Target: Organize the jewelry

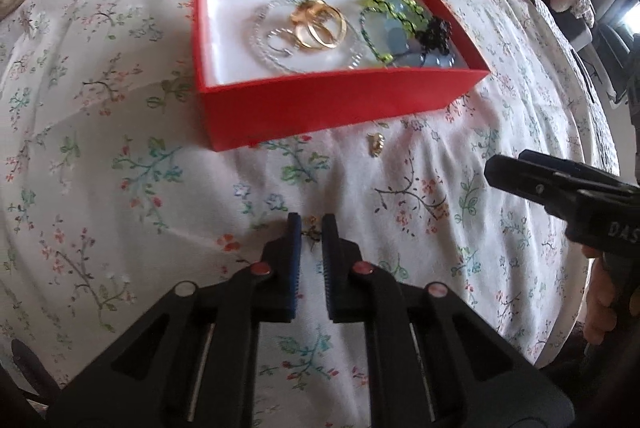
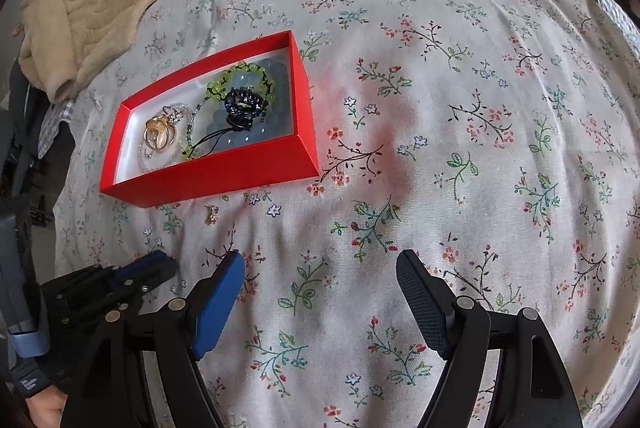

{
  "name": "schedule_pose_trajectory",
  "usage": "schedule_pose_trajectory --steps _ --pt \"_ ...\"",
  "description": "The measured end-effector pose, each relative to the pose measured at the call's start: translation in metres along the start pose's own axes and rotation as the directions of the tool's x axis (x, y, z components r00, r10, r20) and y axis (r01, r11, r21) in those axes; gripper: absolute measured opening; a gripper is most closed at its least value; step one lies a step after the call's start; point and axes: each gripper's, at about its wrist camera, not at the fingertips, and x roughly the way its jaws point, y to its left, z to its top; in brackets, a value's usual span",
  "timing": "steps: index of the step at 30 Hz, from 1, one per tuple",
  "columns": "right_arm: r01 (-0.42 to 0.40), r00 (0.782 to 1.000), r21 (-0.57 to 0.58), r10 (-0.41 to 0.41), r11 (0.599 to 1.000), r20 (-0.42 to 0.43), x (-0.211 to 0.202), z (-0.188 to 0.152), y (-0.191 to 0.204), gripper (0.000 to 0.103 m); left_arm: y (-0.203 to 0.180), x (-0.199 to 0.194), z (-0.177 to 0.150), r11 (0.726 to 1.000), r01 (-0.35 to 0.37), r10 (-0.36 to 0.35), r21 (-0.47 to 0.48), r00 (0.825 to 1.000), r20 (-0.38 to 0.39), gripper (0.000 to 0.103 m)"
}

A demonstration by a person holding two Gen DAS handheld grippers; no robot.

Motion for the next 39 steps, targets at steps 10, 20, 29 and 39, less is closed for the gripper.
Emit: schedule_pose_trajectory --steps 10,20,29,39 --pt "-0.002 1.0 -0.021 0.001 1.0 -0.016 0.013 0.003 0.017 0.079 0.033 -0.021 0.004 0.999 -0.01 0.012 -0.053 0.999 0.042 0.011" --pt "-0.014 1.0 -0.061 0.013 0.998 -0.017 0.031 0.009 0.048 0.079 0.043 -0.025 0.004 0.997 -0.018 0.022 -0.072 0.998 0.055 0.011" --pt "-0.016 1.0 -0.146 0.014 0.989 -0.015 0.05 0.008 0.081 0.058 0.052 -0.028 0.002 0.996 -0.008 0.013 -0.087 0.998 0.053 0.011" --pt "0.008 1.0 -0.194 -0.006 0.981 0.012 0.062 0.012 0.098 0.039 0.059 -0.031 -0.001 0.996 -0.006 0.011 -0.094 0.999 0.053 0.011"
